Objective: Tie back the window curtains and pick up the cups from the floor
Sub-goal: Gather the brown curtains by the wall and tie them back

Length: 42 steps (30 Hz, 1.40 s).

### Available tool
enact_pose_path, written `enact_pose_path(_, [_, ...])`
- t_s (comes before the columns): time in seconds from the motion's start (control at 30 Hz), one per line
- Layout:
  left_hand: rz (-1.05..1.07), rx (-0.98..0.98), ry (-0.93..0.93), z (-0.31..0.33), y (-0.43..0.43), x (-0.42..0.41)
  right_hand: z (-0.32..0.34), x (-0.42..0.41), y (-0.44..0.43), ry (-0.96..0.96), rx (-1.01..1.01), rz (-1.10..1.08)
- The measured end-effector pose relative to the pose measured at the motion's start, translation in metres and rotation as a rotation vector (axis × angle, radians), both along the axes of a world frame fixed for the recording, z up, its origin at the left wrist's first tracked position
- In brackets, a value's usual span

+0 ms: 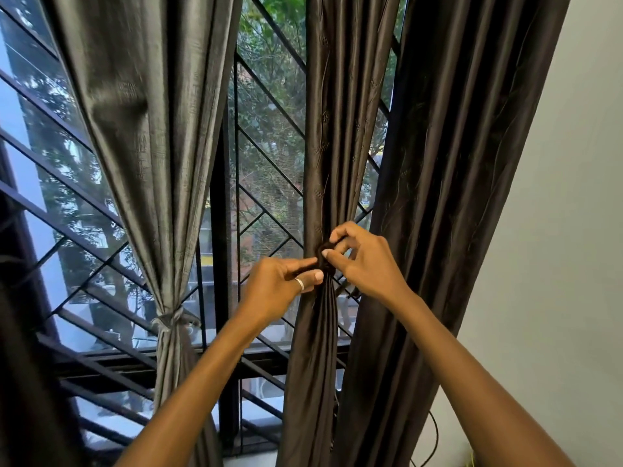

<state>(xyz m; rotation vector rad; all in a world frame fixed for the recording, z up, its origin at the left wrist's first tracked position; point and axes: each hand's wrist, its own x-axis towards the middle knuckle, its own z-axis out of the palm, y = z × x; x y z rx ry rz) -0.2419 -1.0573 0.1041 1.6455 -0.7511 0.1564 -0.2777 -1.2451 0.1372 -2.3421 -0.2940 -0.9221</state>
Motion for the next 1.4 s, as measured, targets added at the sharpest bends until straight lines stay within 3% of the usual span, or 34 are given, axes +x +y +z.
enact_pose_path(0.1, [0.171,0.156,-0.432,-0.006,0.003,0.003,-0.003,0.003,0.005,-0.029,0.002,-0.004])
enact_pose_path(0.2, [0.203,0.272,-0.755,-0.009,0.004,0.007,-0.007,0.005,0.008,-0.063,-0.042,0.008])
enact_pose_path(0.4, [0.457,0.452,-1.039,-0.001,0.015,0.007,-0.017,0.003,0.004,0.046,-0.222,0.086])
enact_pose_path(0.57, [0.443,0.471,-0.969,0.006,0.011,0.004,-0.027,0.002,0.002,0.106,-0.358,0.011])
enact_pose_path(0.83, [0.242,0.574,-0.551,0.029,-0.004,0.016,-0.025,0.005,0.010,0.109,-0.494,-0.178])
enact_pose_path(1.13, [0.162,0.701,-0.499,0.039,-0.008,0.012,-0.019,-0.008,0.004,0.077,-0.539,-0.055])
enact_pose_path(1.27, [0.124,0.666,-0.432,0.042,-0.004,0.010,-0.025,-0.021,0.001,0.010,-0.502,0.016])
enact_pose_path(1.4, [0.103,0.610,-0.384,0.041,-0.004,0.008,-0.043,-0.035,0.003,-0.181,-0.312,-0.064])
